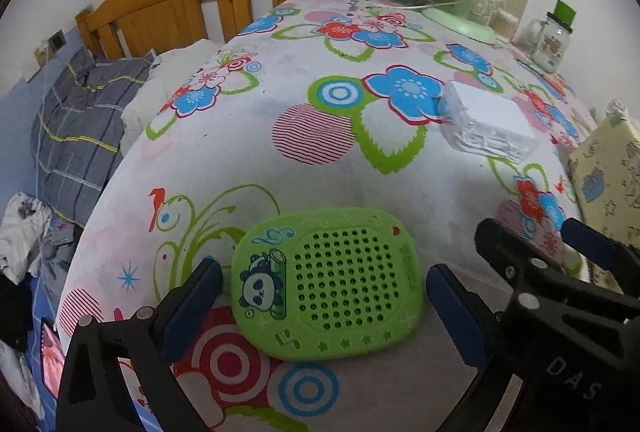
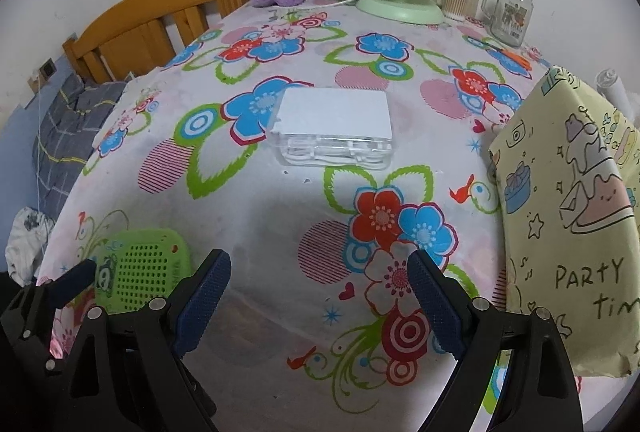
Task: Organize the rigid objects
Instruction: 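Move the left gripper to the green speaker while the right approaches the clear container, then grasp the green speaker with the left gripper while the right grasps the clear container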
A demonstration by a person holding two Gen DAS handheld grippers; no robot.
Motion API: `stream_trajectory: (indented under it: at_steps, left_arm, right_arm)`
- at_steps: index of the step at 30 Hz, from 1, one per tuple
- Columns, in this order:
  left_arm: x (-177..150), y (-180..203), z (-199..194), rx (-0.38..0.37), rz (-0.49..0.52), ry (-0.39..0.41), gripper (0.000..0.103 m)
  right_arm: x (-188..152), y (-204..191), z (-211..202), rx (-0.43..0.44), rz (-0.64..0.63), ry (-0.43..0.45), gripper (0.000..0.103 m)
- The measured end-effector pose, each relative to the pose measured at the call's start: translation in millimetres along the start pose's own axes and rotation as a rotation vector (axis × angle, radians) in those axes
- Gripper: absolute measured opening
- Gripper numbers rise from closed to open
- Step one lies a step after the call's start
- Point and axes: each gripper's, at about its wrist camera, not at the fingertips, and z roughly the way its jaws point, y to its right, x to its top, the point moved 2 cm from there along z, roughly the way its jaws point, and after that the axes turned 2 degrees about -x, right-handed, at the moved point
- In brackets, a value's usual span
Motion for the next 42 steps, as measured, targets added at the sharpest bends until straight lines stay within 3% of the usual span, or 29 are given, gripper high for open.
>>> stream_trajectory:
  at_steps: [10, 11, 17, 25, 42]
  left_arm:
    - [-0.9, 2.4, 0.6, 0.050, -0.040, 0.010, 0.099]
    - [-1.0, 3.5, -0.3, 0.045, -0.036, 0.017, 0.095]
    - [4.3, 9.7, 0.2, 0.009, -0.023, 0.024, 0.095]
    - [25.6, 24.6, 4.4, 0.014, 0.052, 0.058, 0.095]
    - [73.0, 26.9, 28.0, -0.035, 0.162, 0.076, 0.095]
  right_arm:
    - [4.4, 1.6, 10.0, -0.004, -0.004, -0.011, 0.092]
    - [4.6, 1.3, 10.6, -0.004, -0.007, -0.010, 0.092]
    - [9.9, -0.3, 12.1, 0.000, -0.017, -0.001, 0.092]
    - [27.1, 5.4, 18.0, 0.024, -0.008, 0.007, 0.092]
    - [64.3, 11.5, 39.8, -0.032, 0.067, 0.040, 0.101]
